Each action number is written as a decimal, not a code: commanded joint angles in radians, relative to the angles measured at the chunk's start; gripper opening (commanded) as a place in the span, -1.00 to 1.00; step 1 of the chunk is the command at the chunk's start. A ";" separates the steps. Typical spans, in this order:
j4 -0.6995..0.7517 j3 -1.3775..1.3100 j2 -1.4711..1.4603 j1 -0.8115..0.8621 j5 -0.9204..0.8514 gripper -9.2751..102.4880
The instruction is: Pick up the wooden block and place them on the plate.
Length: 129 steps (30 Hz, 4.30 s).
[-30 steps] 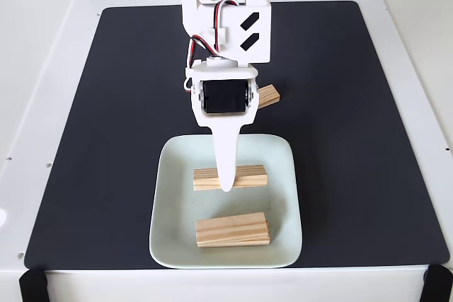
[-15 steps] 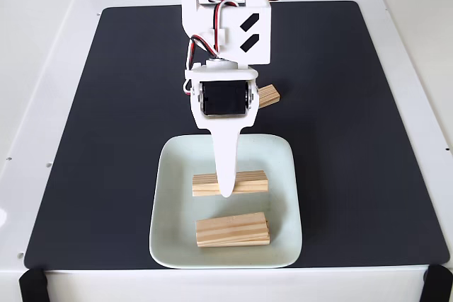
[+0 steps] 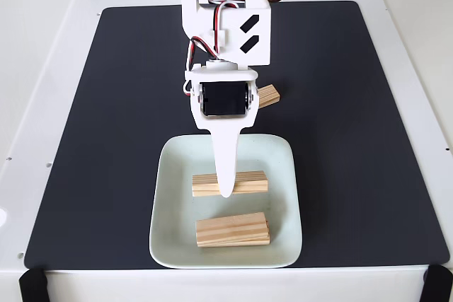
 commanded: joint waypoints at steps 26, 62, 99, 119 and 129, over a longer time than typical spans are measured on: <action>0.078 0.080 0.161 -0.011 -0.017 -0.32; -0.123 1.503 1.058 -0.160 -0.186 -0.84; 0.015 1.361 0.865 -0.135 -0.186 -0.29; -0.011 1.355 0.795 -0.112 -0.186 -0.29; -0.020 1.279 0.716 -0.098 -0.186 -0.29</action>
